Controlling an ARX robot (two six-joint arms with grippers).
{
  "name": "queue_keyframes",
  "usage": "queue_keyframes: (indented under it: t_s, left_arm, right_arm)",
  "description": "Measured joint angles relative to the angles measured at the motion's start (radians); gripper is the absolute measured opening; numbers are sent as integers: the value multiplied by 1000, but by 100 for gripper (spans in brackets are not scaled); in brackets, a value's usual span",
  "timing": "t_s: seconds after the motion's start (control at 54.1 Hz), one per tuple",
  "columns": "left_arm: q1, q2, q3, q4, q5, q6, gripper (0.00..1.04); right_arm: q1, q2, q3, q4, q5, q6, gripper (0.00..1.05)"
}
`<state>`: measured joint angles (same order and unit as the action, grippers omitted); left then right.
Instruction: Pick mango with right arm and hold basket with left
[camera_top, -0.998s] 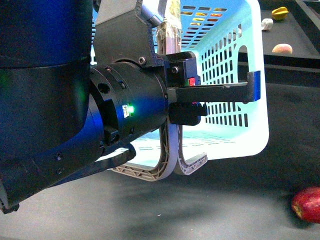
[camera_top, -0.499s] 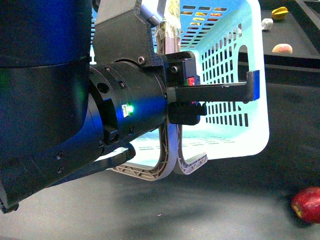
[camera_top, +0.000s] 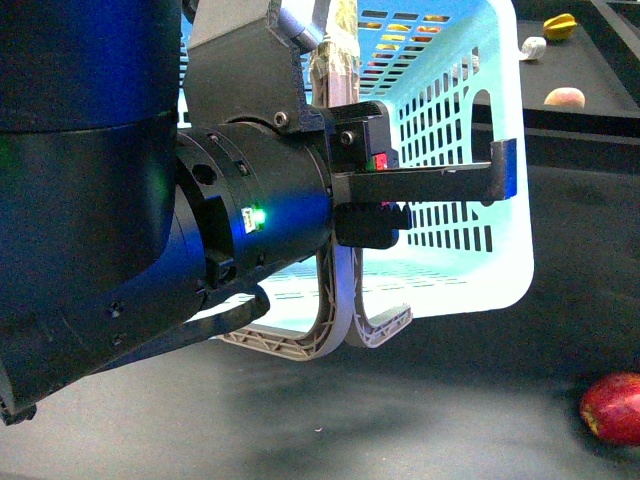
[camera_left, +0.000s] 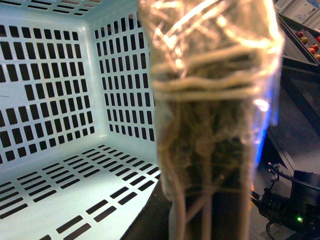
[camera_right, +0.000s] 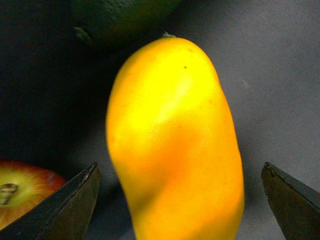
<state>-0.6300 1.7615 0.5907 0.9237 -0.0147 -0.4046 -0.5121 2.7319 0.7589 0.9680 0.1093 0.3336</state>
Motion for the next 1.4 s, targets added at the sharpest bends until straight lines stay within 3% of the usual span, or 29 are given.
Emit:
queue_keyframes:
  t_s: [0.443,0.683,0.868,1.164,1.404]
  left_arm:
    - [0,0,0,0,0,0,5]
    - [0,0,0,0,0,0,5]
    - [0,0,0,0,0,0,5]
    - [0,0,0,0,0,0,5]
    - [0,0,0,0,0,0,5]
  right_arm:
    - [-39,49,50,-24,14,3,96]
    - [-41,48,43,-26,20,-5,69]
    - [-46,6,-3,-24,8,-8,60]
    - [-20,-264,-154,-52,-97,5,59]
    - [85,-563,-260,-145,-211,34,59]
